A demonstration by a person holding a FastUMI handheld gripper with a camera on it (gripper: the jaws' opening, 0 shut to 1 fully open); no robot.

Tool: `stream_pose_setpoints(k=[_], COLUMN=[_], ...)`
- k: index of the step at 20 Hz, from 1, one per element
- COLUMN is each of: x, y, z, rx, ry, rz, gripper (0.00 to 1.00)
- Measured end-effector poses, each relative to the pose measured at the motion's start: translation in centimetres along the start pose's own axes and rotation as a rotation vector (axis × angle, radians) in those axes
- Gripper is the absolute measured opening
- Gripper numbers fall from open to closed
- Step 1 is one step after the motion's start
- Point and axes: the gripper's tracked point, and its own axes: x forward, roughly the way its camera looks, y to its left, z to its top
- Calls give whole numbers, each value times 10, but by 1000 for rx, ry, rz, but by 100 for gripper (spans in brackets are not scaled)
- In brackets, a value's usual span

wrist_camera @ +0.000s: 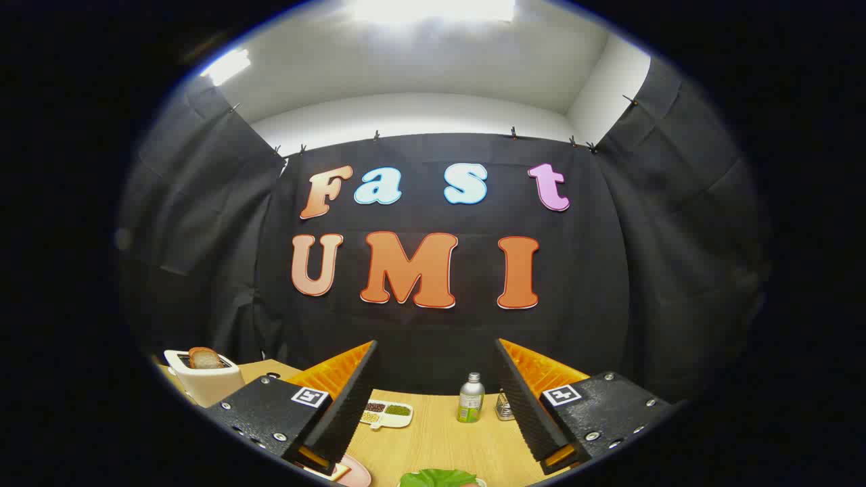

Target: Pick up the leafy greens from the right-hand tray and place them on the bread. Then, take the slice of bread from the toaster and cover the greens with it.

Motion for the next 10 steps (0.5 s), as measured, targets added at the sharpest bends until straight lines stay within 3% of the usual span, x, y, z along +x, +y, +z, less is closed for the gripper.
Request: stream_pose_setpoints(k=[10], x=[3], y=[7], z=[-5], rx=[29], ry=[20], rz=[16], gripper=[99])
